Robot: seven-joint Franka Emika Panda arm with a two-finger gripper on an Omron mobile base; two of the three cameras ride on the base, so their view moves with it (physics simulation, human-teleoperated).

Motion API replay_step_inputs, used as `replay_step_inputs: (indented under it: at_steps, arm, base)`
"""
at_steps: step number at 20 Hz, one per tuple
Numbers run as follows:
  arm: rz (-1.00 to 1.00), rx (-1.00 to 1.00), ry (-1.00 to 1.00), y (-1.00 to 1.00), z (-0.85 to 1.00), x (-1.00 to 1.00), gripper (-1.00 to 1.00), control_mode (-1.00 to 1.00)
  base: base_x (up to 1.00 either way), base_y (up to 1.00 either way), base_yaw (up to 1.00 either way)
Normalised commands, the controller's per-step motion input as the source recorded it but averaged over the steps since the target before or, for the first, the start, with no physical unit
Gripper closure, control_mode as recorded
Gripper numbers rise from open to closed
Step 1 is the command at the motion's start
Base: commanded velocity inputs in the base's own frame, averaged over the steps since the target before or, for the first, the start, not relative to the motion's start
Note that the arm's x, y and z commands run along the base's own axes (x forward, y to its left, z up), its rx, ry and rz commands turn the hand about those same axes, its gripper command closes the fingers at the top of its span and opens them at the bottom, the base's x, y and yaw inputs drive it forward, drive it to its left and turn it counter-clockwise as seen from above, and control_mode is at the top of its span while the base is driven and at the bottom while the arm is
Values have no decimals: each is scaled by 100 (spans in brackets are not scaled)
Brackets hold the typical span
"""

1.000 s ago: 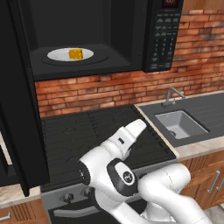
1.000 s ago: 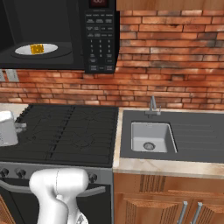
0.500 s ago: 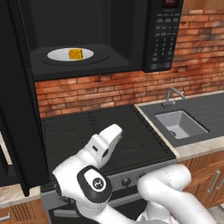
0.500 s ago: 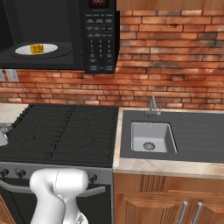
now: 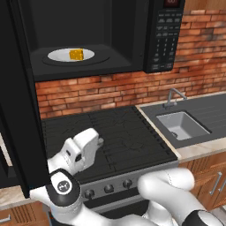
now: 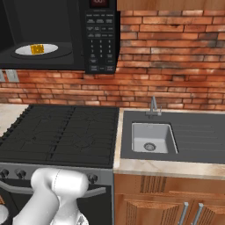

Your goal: Pick the cheese from the counter and place it in the microwave. Then turn on the microwave.

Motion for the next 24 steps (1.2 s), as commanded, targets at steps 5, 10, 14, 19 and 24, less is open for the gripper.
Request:
replay_step_inputs:
  at_steps: [5, 10, 14, 19, 24]
  arm:
    - [-10, -7, 0, 55, 0, -5, 100, -100]
    - [-5, -11, -7, 46, 0, -4, 100, -100]
    - [-2, -11, -11, 40, 0, -3, 100, -100]
    - [0, -10, -13, 24, 0, 0, 100, -100]
    - [1, -8, -19, 24, 0, 0, 100, -100]
  base:
    - [0, 0, 0]
    - [0, 0, 0]
    - [0, 0, 0]
    - [0, 0, 0]
    - [0, 0, 0]
